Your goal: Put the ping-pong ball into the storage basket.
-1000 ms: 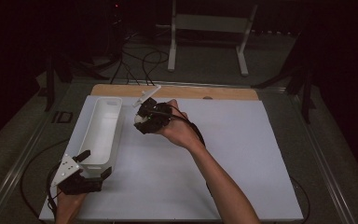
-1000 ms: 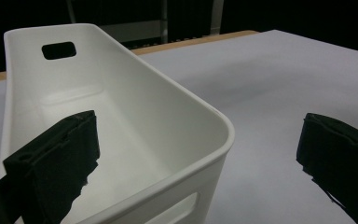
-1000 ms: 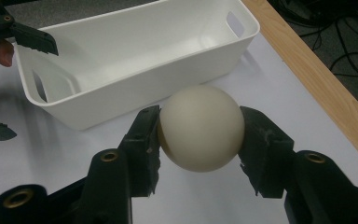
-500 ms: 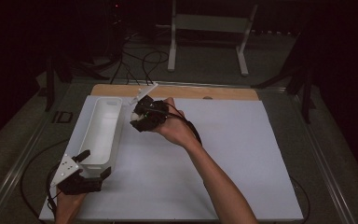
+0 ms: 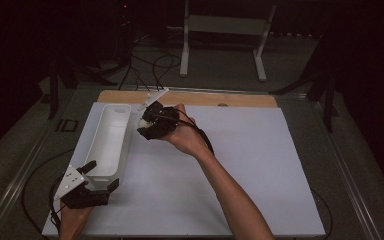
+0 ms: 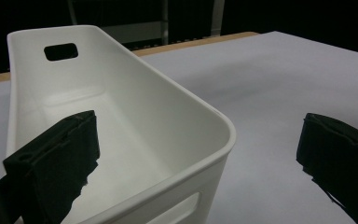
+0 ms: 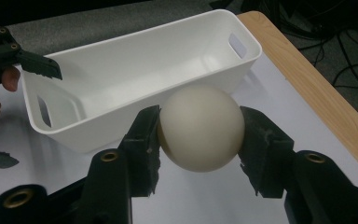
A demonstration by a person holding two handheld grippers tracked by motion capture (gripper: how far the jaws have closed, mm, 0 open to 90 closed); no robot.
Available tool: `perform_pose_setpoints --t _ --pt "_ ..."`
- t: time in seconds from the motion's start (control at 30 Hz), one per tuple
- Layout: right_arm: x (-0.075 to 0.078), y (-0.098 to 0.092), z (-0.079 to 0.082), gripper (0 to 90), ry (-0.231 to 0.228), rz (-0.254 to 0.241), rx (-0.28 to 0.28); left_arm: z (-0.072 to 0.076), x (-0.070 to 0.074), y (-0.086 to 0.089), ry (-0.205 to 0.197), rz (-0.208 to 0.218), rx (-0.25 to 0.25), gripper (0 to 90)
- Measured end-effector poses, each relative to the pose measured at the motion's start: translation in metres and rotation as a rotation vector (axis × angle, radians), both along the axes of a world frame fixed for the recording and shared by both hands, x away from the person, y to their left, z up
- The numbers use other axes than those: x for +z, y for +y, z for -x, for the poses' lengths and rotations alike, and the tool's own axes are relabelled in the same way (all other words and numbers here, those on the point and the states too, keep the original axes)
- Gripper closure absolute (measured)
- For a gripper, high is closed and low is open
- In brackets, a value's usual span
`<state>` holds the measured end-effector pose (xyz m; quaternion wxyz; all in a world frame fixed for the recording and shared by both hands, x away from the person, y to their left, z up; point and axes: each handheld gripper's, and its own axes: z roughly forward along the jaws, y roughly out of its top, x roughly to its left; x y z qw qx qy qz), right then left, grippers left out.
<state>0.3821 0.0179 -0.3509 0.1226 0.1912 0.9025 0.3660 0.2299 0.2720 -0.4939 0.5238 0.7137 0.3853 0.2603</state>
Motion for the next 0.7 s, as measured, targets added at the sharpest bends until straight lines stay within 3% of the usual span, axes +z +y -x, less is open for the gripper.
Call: perform_pose_setpoints --t 0.7 --pt "-0.0004 0.0066 0.0009 50.3 -0.004 -0.024 -0.005 0.0003 0.0002 0.0005 -0.001 0.002 0.0 0.0"
